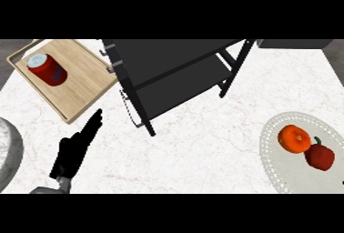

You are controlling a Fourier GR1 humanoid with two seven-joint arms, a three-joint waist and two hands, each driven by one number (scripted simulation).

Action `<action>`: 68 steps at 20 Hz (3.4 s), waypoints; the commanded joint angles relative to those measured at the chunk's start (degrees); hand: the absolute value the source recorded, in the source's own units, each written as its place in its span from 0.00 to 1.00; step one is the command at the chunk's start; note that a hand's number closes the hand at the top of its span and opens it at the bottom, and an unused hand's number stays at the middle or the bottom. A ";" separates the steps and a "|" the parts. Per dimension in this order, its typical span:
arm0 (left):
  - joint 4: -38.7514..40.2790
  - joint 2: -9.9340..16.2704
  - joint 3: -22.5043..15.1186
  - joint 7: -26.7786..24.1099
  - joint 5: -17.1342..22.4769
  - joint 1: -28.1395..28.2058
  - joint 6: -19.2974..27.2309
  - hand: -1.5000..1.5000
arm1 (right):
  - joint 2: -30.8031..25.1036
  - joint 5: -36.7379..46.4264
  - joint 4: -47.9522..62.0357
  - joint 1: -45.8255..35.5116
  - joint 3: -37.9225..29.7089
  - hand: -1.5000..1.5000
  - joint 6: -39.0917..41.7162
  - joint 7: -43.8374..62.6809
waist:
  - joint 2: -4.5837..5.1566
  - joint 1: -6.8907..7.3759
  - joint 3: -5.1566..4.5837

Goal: Pick the bell pepper from the placemat and place it in the tiered shelf

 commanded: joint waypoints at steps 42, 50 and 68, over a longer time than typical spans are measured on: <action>5.52 -1.41 2.97 -2.29 -1.25 -1.71 -2.29 0.50 | 2.36 26.40 32.41 -35.93 18.00 0.00 31.14 46.57 | -0.51 -0.63 0.19; 4.56 0.20 3.99 -3.44 -1.00 1.13 -4.15 0.50 | 5.98 30.49 34.89 -37.54 15.96 0.00 31.24 46.44 | -0.50 -0.02 0.24; 6.50 -3.42 4.81 -2.65 -3.29 -2.35 -4.62 0.50 | 9.10 37.76 48.52 -40.50 9.56 1.00 28.69 27.69 | -0.29 -0.21 0.32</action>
